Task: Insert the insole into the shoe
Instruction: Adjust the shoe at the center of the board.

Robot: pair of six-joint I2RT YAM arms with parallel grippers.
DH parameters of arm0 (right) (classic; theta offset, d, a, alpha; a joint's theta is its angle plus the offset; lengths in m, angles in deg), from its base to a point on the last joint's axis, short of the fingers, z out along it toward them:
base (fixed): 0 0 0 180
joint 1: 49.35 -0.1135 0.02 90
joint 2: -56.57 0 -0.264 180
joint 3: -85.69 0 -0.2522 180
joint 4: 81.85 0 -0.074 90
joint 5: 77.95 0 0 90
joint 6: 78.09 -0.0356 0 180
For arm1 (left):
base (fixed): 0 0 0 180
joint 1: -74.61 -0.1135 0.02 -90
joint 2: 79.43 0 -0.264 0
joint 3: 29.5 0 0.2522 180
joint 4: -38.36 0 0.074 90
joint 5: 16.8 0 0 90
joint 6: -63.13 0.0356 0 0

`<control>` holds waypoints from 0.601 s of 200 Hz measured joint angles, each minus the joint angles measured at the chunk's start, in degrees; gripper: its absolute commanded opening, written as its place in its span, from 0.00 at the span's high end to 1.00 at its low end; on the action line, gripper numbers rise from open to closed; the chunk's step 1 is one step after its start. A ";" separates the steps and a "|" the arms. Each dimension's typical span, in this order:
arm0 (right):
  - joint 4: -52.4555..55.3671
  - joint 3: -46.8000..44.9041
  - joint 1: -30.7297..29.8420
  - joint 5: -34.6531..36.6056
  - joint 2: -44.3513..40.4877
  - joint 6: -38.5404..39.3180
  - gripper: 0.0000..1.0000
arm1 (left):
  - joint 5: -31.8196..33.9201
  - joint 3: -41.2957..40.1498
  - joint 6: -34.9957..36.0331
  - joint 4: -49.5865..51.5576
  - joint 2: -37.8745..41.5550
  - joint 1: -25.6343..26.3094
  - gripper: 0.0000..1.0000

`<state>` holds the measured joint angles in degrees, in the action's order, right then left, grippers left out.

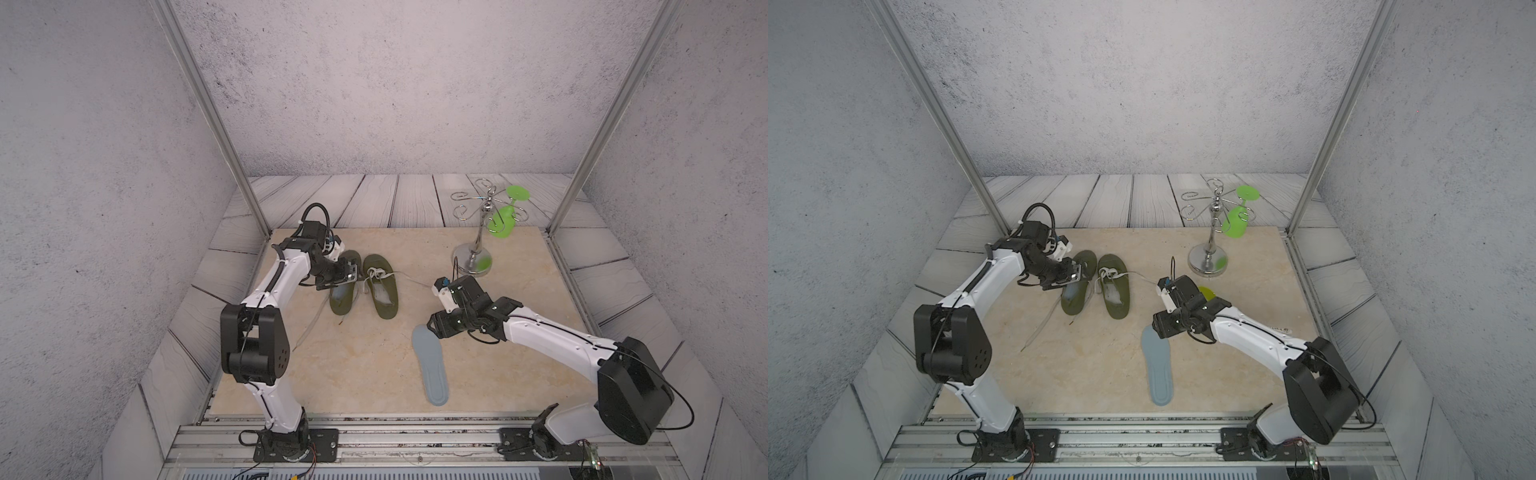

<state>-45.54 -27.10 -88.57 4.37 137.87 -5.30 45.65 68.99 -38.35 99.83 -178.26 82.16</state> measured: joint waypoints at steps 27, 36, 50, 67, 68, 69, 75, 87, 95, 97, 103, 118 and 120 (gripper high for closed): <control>0.33 -4.66 -1.33 1.44 -3.61 -1.01 0.37 | 0.79 -4.94 -0.63 -1.99 6.54 0.09 0.01; 0.39 -6.40 -1.90 1.90 -4.42 -1.46 0.37 | 0.79 -6.34 -0.83 -2.73 8.00 0.24 0.01; 0.50 -8.85 -2.86 2.38 -5.09 -2.23 0.38 | 0.79 -8.76 -1.46 -3.93 9.75 0.94 0.01; 0.66 -11.21 -4.02 2.49 -5.40 -3.19 0.39 | 0.87 -12.11 -2.47 -5.20 11.56 2.67 0.01; 0.66 -11.30 -4.07 2.49 -5.42 -3.21 0.39 | 0.90 -12.37 -2.54 -5.27 11.69 2.89 0.01; 0.66 -11.47 -4.17 2.49 -5.42 -3.26 0.39 | 0.94 -12.50 -2.54 -5.29 11.74 2.97 0.01; 0.68 -12.02 -4.55 2.49 -5.44 -3.56 0.40 | 0.98 -13.55 -2.97 -5.53 12.31 3.85 0.01; 0.72 -12.92 -5.27 2.49 -5.44 -3.96 0.42 | 1.11 -15.32 -3.72 -6.14 13.25 5.35 0.01; 0.66 -13.29 -5.68 2.49 -5.44 -4.17 0.43 | 1.18 -16.35 -4.33 -6.58 13.84 6.25 0.01; 0.61 -13.38 -5.75 2.47 -5.44 -4.28 0.44 | 1.25 -16.61 -4.46 -6.69 13.99 6.45 0.01; 0.39 -13.62 -5.97 2.40 -5.44 -4.46 0.45 | 1.31 -17.51 -5.03 -7.21 14.56 7.04 0.01; -0.52 -14.38 -6.32 1.79 -5.44 -5.09 0.46 | 2.03 -19.80 -6.75 -8.13 16.35 8.37 0.02; -0.66 -14.53 -6.36 1.64 -5.44 -5.07 0.47 | 2.32 -20.22 -7.19 -8.41 16.70 8.59 0.02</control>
<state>-46.20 -41.64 -94.93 6.00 132.43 -10.37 47.96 48.77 -45.54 91.41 -161.56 90.75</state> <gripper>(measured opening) 0.548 0.984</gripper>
